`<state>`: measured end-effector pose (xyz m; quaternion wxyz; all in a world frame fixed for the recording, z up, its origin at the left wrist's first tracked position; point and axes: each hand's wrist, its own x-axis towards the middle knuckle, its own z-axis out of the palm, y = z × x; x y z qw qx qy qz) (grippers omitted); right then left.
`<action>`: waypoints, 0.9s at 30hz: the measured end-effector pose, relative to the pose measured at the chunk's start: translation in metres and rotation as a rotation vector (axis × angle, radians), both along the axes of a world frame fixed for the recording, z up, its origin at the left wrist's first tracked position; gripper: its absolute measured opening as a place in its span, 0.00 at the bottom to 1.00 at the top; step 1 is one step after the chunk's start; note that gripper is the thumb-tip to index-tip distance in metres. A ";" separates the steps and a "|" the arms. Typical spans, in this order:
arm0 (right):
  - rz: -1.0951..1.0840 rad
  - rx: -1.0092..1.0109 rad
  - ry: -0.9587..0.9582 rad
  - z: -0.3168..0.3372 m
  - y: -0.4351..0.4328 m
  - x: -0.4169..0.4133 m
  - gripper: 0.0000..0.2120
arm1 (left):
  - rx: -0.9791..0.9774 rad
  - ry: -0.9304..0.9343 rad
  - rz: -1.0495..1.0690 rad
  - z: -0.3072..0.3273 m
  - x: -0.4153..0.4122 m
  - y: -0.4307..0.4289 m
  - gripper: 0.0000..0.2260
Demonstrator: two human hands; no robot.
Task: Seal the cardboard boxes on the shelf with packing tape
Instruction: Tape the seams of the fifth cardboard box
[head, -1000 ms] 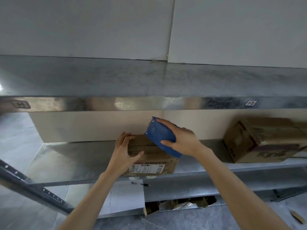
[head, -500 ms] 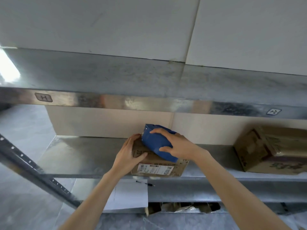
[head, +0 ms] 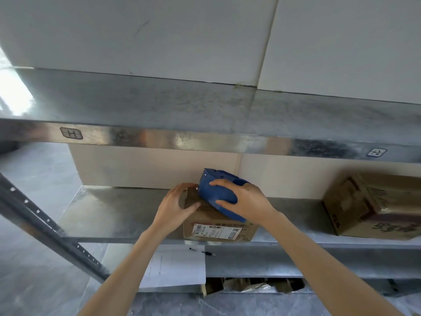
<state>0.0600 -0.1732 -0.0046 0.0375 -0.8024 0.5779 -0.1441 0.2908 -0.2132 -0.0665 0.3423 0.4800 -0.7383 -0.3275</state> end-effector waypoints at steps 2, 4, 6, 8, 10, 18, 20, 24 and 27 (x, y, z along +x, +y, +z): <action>0.040 -0.008 -0.025 0.008 0.004 -0.003 0.22 | 0.034 0.065 0.018 0.010 0.007 -0.006 0.20; 0.100 -0.036 -0.026 0.015 0.009 -0.004 0.22 | 0.058 0.137 0.018 0.021 0.012 -0.013 0.14; 0.177 -0.093 0.007 0.020 0.013 -0.004 0.22 | 0.108 0.203 0.000 0.034 0.014 -0.019 0.13; 0.231 -0.138 0.035 0.023 0.018 -0.004 0.22 | 0.136 0.204 -0.039 0.042 0.014 -0.021 0.15; 0.266 -0.152 0.049 0.024 0.022 -0.005 0.24 | 0.161 0.190 -0.110 0.048 0.013 -0.018 0.16; 0.296 -0.175 0.076 0.029 0.035 -0.003 0.24 | 0.212 0.185 -0.329 0.059 0.011 -0.003 0.20; 0.297 -0.180 0.074 0.031 0.037 -0.003 0.24 | 0.232 0.203 -0.332 0.059 0.011 -0.002 0.18; 0.289 -0.183 0.072 0.034 0.040 -0.003 0.24 | 0.283 0.235 -0.324 0.062 0.010 0.000 0.17; 0.289 -0.179 0.063 0.037 0.043 -0.003 0.24 | 0.371 0.293 -0.302 0.063 0.008 0.000 0.17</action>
